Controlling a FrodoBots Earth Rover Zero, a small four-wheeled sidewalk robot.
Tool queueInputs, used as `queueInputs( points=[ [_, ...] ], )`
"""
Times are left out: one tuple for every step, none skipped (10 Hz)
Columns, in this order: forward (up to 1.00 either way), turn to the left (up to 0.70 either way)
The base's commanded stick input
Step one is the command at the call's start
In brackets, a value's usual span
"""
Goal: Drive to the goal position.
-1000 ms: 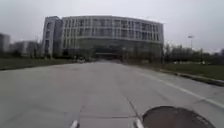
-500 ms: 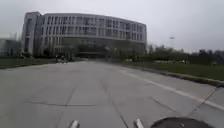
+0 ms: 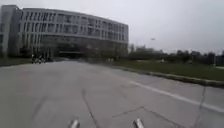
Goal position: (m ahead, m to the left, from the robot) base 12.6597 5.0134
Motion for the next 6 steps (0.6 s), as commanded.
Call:
queueInputs(
  points=[
    [1.0,0.02],
    [1.0,0.02],
    [1.0,0.02],
    [1.0,0.02],
    [1.0,0.02],
    [1.0,0.02]
  ],
)
